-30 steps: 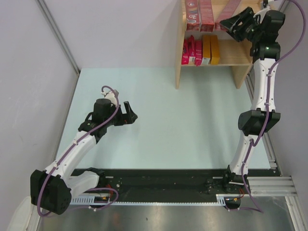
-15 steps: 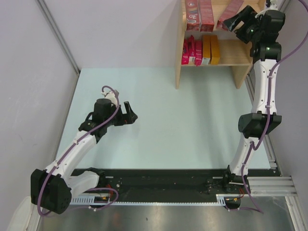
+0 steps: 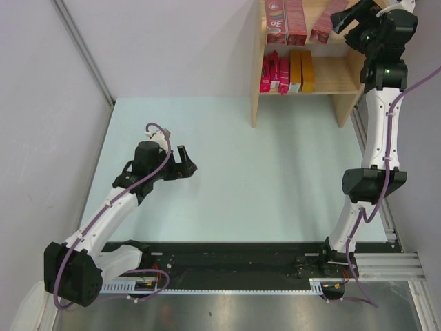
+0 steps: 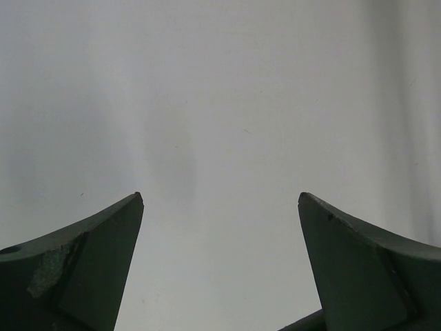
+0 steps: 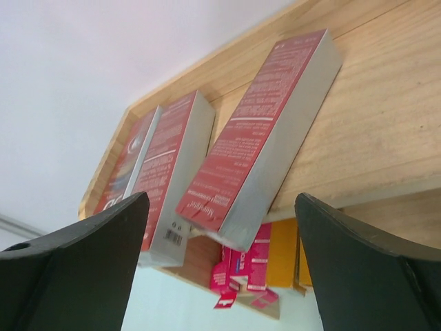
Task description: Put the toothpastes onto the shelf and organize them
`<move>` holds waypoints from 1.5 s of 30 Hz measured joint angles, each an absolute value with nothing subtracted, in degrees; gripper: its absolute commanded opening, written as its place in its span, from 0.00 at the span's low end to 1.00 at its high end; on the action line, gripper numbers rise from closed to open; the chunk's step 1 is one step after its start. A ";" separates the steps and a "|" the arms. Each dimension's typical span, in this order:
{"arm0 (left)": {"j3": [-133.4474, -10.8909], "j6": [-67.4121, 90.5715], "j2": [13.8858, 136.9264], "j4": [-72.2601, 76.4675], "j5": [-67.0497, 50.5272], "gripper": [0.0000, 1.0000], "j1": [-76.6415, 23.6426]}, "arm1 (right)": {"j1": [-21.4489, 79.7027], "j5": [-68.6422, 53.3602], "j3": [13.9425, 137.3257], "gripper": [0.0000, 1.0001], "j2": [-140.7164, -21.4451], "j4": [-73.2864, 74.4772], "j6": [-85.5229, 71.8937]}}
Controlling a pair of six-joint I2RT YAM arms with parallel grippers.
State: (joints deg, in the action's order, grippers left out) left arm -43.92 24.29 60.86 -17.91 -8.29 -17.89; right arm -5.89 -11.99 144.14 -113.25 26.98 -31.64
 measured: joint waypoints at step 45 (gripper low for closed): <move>-43.79 24.27 60.86 -17.72 -8.27 1.00 -18.00 | -0.08 -13.10 150.50 0.98 -127.28 8.69 -37.45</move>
